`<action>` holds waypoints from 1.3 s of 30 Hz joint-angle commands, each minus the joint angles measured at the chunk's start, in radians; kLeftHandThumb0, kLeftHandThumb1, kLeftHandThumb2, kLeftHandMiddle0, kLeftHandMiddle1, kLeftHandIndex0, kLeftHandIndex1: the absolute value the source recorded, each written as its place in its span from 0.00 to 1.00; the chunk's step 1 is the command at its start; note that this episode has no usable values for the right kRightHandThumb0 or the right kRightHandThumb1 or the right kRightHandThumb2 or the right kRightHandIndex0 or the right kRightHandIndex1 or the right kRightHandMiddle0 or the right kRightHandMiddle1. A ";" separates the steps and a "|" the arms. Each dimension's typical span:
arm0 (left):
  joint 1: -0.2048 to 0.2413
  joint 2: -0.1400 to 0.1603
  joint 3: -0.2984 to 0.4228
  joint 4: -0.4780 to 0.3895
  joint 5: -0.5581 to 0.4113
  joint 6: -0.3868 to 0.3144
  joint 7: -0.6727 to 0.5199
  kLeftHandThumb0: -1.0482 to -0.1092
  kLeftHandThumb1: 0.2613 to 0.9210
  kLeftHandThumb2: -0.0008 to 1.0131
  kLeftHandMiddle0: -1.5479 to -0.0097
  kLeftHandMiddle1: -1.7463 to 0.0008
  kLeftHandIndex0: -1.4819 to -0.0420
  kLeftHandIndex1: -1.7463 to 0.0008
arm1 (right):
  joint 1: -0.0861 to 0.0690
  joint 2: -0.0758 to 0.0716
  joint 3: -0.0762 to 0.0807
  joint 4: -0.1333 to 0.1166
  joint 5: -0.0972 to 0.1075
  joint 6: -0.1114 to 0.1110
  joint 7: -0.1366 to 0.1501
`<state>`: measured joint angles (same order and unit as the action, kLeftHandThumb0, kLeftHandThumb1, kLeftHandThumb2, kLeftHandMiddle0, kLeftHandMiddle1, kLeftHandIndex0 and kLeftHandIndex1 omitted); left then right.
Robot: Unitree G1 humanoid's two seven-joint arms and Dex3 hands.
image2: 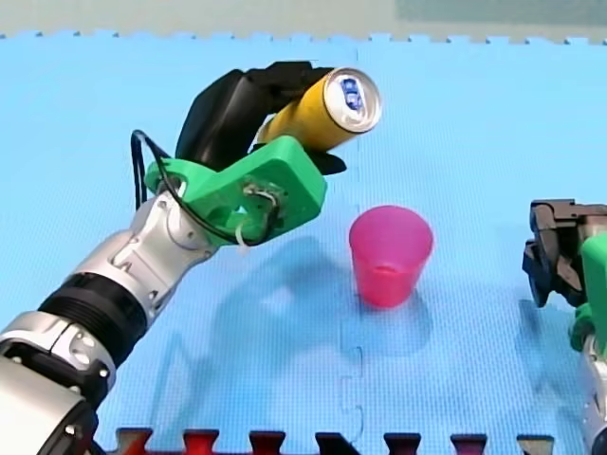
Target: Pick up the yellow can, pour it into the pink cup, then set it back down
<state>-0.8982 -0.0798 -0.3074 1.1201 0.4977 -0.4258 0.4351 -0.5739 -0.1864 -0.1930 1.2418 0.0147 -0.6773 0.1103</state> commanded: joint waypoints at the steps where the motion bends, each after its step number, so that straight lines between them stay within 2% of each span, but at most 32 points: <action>1: -0.022 0.002 -0.025 0.005 0.025 -0.016 0.031 0.50 0.80 0.01 0.13 1.00 0.21 1.00 | -0.005 0.000 -0.002 0.000 0.004 0.004 0.000; 7: -0.027 0.010 -0.075 0.014 0.090 -0.038 0.115 0.51 0.79 0.00 0.13 1.00 0.21 1.00 | -0.007 0.007 -0.004 0.001 0.007 0.008 -0.002; 9: -0.030 0.015 -0.098 0.014 0.121 -0.035 0.150 0.54 0.77 0.00 0.12 0.99 0.20 1.00 | -0.008 0.009 -0.004 0.001 0.006 0.008 -0.005; 15: -0.044 0.032 -0.165 0.007 0.207 -0.009 0.234 0.61 0.79 0.01 0.08 0.98 0.16 0.99 | -0.008 0.012 -0.004 0.000 0.005 0.009 -0.013; 18: -0.056 0.039 -0.204 0.006 0.260 0.034 0.285 0.66 0.81 0.01 0.03 0.95 0.16 0.99 | -0.010 0.012 -0.005 0.001 0.006 0.011 -0.015; 19: -0.059 0.041 -0.215 0.006 0.276 0.049 0.303 0.67 0.82 0.01 0.07 0.84 0.15 0.99 | -0.010 0.012 -0.005 0.001 0.006 0.011 -0.015; 20: -0.063 0.042 -0.226 0.008 0.290 0.061 0.323 0.67 0.83 0.01 0.18 0.64 0.15 1.00 | -0.010 0.012 -0.005 0.001 0.006 0.011 -0.016; 21: -0.066 0.043 -0.234 0.009 0.301 0.070 0.340 0.68 0.84 0.00 0.26 0.48 0.15 1.00 | -0.010 0.012 -0.006 0.001 0.006 0.011 -0.016; 22: -0.067 0.044 -0.241 0.011 0.310 0.077 0.355 0.68 0.85 0.00 0.32 0.37 0.15 1.00 | -0.009 0.011 -0.006 0.002 0.007 0.011 -0.016; 25: -0.074 0.048 -0.267 0.018 0.340 0.095 0.409 0.67 0.86 0.00 0.39 0.23 0.15 1.00 | -0.009 0.012 -0.008 0.003 0.008 0.010 -0.016; 28: -0.079 0.051 -0.277 0.030 0.347 0.102 0.432 0.67 0.87 0.00 0.43 0.13 0.14 1.00 | -0.010 0.012 -0.010 0.003 0.010 0.010 -0.014; 31: -0.083 0.052 -0.285 0.041 0.348 0.107 0.445 0.67 0.87 0.00 0.45 0.08 0.15 1.00 | -0.010 0.011 -0.011 0.004 0.012 0.010 -0.010; 39: -0.089 0.063 -0.306 0.058 0.354 0.118 0.470 0.68 0.88 0.00 0.46 0.06 0.16 1.00 | -0.010 0.006 -0.014 0.003 0.017 0.012 -0.002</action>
<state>-0.9735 -0.0221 -0.6115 1.1770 0.8499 -0.3087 0.8945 -0.5799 -0.1725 -0.2051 1.2457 0.0287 -0.6682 0.1071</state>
